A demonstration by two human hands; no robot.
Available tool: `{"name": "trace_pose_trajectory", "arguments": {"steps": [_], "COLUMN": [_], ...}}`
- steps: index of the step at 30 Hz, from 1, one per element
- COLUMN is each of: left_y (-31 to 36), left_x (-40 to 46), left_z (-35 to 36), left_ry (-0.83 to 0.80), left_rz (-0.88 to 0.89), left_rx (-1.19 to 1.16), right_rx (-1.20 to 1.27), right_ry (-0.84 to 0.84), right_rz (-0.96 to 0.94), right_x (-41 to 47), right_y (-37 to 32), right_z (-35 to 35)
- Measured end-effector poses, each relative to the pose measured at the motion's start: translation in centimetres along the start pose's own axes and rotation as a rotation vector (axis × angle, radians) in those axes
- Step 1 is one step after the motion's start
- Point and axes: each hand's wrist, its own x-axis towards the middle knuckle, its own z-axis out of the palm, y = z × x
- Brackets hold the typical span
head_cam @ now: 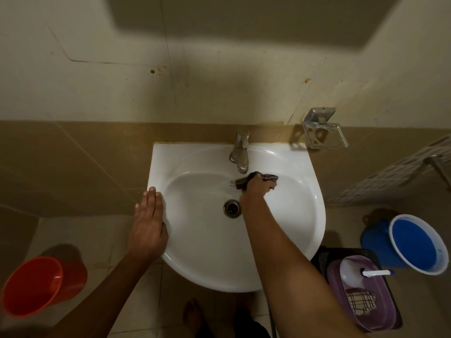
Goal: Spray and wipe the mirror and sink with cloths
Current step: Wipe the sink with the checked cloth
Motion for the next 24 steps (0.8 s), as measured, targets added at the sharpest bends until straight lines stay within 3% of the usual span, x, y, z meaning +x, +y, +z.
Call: {"name": "trace_pose_trajectory", "arguments": {"steps": [6,7,9,11,13,15,16,18,21,24], "left_y": [0.0,0.1,0.1,0.1,0.1,0.0,-0.1,-0.1,-0.1,-0.2], "left_x": [0.0,0.0,-0.1,-0.1,-0.2,-0.2,-0.2,-0.2,-0.1,-0.1], "left_z": [0.0,0.0,0.0,0.0,0.0,0.1,0.1,0.1,0.1,0.2], "left_ry": [0.002,0.002,0.005,0.010,0.012,0.013,0.015,0.016,0.020,0.020], "left_rz": [0.000,-0.001,-0.003,-0.004,-0.003,0.001,0.002,0.001,0.000,-0.004], "left_rx": [-0.019,-0.018,-0.018,-0.020,-0.027,-0.037,-0.041,-0.041,-0.045,-0.042], "right_rx": [-0.243,-0.222,-0.308,-0.682,-1.040,-0.952,-0.881,-0.886,-1.057,-1.275], "right_ry": [-0.239,-0.372,-0.433,-0.356,-0.463,-0.387,-0.419,-0.507,-0.593,-0.766], "right_rz": [-0.048,-0.009,0.141,-0.088,-0.302,-0.240,-0.151,-0.175,-0.388,-0.661], "right_x": [-1.9,-2.0,-2.0,-4.0,-4.1,-4.2,-4.7,-6.2,-13.1,-13.4], "right_y": [6.3,7.3,8.9,8.1,8.3,11.0,11.8,13.4,11.1,12.4], "right_z": [0.2,0.2,1.8,3.6,5.5,8.4,9.5,9.1,5.8,2.2]}}
